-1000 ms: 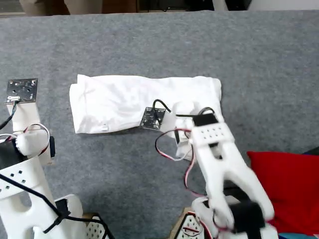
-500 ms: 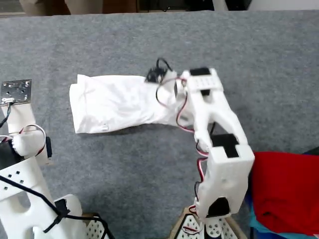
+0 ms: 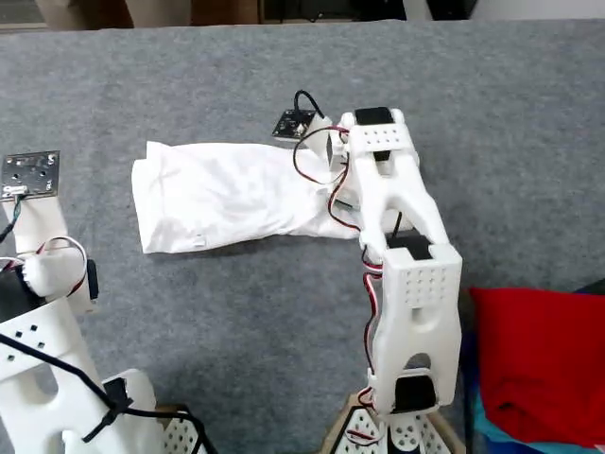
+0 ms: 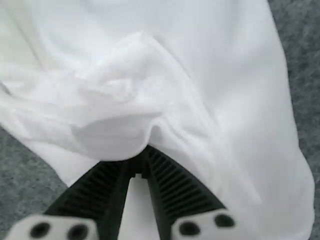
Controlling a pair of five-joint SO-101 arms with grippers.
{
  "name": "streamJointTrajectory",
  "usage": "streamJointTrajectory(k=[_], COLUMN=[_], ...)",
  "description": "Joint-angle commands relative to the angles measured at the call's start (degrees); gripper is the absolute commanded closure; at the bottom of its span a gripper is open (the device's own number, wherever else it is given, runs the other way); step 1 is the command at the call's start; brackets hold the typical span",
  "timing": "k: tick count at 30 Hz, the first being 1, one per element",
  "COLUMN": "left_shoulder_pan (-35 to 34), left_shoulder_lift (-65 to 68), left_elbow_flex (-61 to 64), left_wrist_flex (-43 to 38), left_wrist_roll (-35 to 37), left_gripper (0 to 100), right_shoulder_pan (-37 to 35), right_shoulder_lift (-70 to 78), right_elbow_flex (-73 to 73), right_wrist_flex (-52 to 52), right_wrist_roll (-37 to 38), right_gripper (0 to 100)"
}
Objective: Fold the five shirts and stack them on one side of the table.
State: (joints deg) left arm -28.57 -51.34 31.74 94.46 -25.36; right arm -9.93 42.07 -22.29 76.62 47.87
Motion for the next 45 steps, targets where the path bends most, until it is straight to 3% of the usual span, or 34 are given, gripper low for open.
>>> streamJointTrajectory(k=[1, 14, 19, 22, 28, 33, 38, 45], left_shoulder_pan=[-0.4, 0.0, 0.2, 3.8, 11.5, 14.8, 14.9, 14.9], left_shoulder_lift=[-0.7, -0.1, 0.2, 3.3, 22.4, 41.7, 55.2, 72.4], left_elbow_flex=[-0.4, 0.1, 3.4, 2.5, -8.3, -22.2, -35.5, -50.6], left_wrist_flex=[0.4, 0.0, -7.0, -7.6, -7.7, -7.5, -7.5, -7.6], left_wrist_roll=[-0.4, 0.4, 5.1, 7.0, 17.8, 24.2, 25.2, 25.2], left_gripper=[98, 98, 98, 98, 97, 84, 78, 73], right_shoulder_pan=[1.5, 2.9, 3.2, 4.4, 9.9, 17.1, 21.7, 22.7], right_shoulder_lift=[0.2, -10.6, -13.6, -16.8, -22.2, -24.8, -27.5, -30.8], right_elbow_flex=[-3.3, -18.4, -19.5, -20.4, -19.7, -16.6, -9.4, -2.7], right_wrist_flex=[0.2, 13.0, 17.4, 19.8, 25.3, 25.5, 24.9, 21.5], right_wrist_roll=[-1.8, -2.8, -4.1, -7.9, -10.3, -10.0, -9.6, -6.4], right_gripper=[99.3, 99.3, 99.3, 99.3, 99.1, 99.1, 99.1, 99.1])
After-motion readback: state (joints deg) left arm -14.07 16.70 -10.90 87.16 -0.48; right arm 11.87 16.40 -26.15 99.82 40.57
